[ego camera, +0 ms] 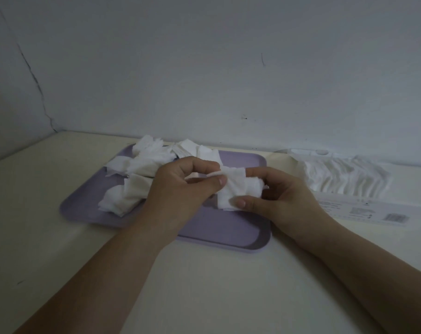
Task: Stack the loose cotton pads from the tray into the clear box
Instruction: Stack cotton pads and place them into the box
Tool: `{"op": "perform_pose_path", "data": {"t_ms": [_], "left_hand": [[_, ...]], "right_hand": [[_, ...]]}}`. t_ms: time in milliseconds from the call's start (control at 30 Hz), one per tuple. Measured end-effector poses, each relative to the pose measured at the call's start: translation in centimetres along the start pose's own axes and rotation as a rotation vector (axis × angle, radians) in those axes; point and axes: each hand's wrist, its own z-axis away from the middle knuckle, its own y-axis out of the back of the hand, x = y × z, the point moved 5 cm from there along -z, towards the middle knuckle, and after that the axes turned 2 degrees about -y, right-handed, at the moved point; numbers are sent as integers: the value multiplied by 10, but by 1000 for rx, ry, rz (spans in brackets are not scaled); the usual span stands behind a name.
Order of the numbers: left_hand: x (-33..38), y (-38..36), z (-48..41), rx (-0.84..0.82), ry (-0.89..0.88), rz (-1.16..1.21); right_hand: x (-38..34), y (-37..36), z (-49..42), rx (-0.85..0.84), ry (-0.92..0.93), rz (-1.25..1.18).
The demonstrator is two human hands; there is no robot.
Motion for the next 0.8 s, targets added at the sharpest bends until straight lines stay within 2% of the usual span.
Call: {"op": "perform_pose_path", "data": {"t_ms": [133, 200, 267, 333, 800], "left_hand": [[3, 14, -10, 33, -16, 135], [6, 11, -10, -94, 19, 240], [5, 2, -4, -246, 48, 188], [-1, -5, 0, -295, 25, 29], [-8, -5, -2, -106, -65, -191]], "right_hand": [[5, 5, -3, 89, -2, 52], [7, 7, -4, 124, -13, 86], [8, 9, -4, 129, -22, 84], [8, 8, -4, 92, -6, 61], [7, 2, -3, -12, 46, -13]]}}
